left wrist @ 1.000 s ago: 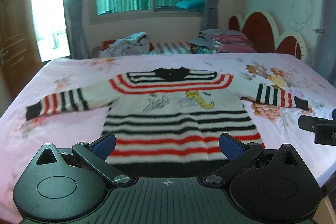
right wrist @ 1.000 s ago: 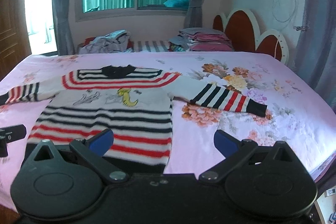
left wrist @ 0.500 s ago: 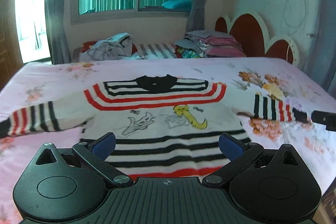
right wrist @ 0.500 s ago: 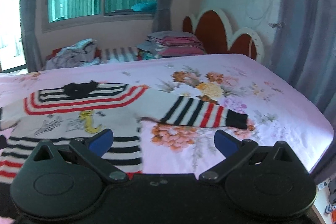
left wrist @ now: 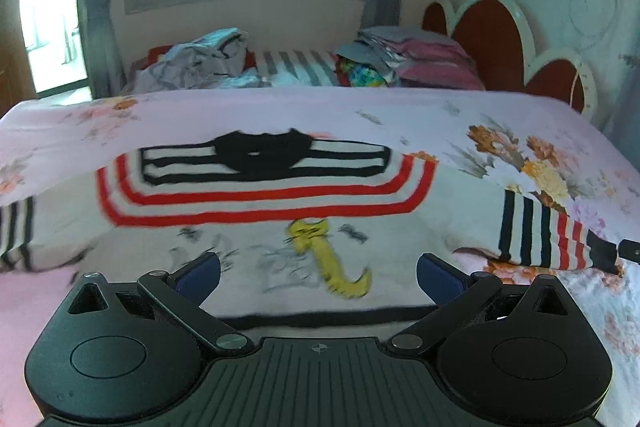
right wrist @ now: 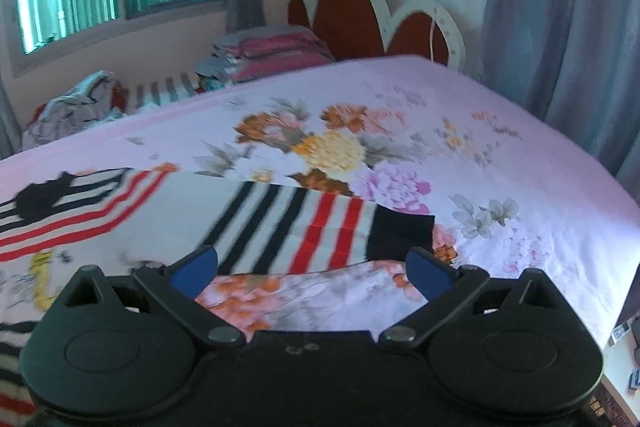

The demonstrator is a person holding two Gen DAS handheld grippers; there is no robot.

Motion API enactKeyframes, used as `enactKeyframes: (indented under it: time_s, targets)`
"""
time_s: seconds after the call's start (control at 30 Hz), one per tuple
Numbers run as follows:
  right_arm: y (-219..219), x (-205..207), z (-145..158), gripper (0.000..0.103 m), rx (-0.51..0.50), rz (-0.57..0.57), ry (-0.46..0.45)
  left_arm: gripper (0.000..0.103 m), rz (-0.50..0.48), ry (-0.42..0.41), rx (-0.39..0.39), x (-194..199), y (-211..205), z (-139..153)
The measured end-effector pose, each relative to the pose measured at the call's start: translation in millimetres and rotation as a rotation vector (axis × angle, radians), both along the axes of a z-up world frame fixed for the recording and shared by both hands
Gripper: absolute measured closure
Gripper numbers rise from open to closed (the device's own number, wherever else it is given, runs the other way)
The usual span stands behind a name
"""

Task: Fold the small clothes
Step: 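Move the right tool to the black cuff of a sleeve and grasp it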

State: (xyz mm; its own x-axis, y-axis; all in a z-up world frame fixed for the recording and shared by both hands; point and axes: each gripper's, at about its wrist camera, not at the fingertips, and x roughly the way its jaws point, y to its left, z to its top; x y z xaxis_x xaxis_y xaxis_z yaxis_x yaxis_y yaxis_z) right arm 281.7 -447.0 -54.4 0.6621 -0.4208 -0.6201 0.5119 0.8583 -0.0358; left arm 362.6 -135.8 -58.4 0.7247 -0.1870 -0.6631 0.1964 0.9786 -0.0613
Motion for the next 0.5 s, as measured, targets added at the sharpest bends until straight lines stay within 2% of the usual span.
enactKeyframes:
  time_s: [0.1,0.17,0.3,0.37,0.5]
  targets:
    - [-28.9,12.3,-14.8,0.007,0.04,-0.028,0.016,0.0,-0.015,0.011,0.038,15.3,-26.5,-3.1]
    - [-46.4,18.2,-25.0,0.015,0.069,-0.051,0.022,0.0,-0.026,0.024,0.066,25.3,-43.5,-6.3]
    - [-77.2,22.4,-44.5,0.023,0.143,-0.097,0.02,0.0,-0.046,0.054,0.102,40.8,-72.4,-13.4]
    - [-92.9,21.1,-54.6,0.031,0.197,-0.118,0.011,0.0,-0.057,0.062,0.122,46.2,-84.8,-16.3]
    - [-120.0,16.1,-73.4,0.035,0.296,-0.173,-0.014,0.0,-0.083,0.068,0.155,50.8,-105.5,-18.7]
